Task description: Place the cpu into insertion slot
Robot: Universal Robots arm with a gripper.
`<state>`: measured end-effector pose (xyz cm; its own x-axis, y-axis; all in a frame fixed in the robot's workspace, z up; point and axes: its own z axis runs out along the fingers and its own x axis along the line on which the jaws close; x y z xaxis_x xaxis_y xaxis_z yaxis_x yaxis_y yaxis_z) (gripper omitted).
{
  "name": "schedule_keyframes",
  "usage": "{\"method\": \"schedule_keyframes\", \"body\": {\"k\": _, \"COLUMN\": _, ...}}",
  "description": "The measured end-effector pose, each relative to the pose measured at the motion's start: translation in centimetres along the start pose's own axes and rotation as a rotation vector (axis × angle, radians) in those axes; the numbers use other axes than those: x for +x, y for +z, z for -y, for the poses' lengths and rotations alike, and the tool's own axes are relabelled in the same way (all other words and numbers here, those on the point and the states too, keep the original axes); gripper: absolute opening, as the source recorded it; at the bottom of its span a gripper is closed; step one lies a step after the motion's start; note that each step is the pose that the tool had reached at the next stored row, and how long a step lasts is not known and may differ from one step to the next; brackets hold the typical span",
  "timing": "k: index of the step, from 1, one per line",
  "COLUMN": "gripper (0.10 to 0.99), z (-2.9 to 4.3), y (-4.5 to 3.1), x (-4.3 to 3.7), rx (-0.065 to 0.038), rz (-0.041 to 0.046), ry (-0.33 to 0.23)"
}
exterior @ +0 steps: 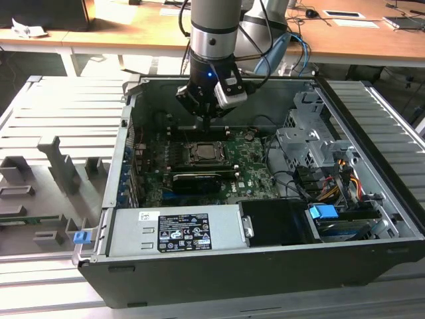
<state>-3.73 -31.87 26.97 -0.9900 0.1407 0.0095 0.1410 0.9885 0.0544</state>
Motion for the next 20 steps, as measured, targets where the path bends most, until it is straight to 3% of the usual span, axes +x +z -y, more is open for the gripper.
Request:
{"method": "schedule_keyframes", "body": {"k": 2, "gripper": 0.106, "z": 0.0, "y": 0.0, "x": 0.0, "rx": 0.001, "rz": -0.0031, "ry": -0.058}}
{"method": "schedule_keyframes", "body": {"k": 5, "gripper": 0.106, "z": 0.0, "y": 0.0, "x": 0.0, "rx": 0.001, "rz": -0.005, "ry": -0.092}}
{"method": "schedule_keyframes", "body": {"k": 7, "gripper": 0.106, "z": 0.0, "y": 0.0, "x": 0.0, "rx": 0.002, "rz": -0.0084, "ry": -0.155}}
{"method": "schedule_keyframes", "body": {"k": 11, "gripper": 0.106, "z": 0.14, "y": -0.39, "x": 0.94, "rx": 0.001, "rz": -0.0065, "ry": -0.159}}
{"method": "schedule_keyframes", "body": {"k": 20, "gripper": 0.106, "z": 0.33, "y": -0.39, "x": 2.3, "rx": 0.001, "rz": -0.0064, "ry": -0.159}}
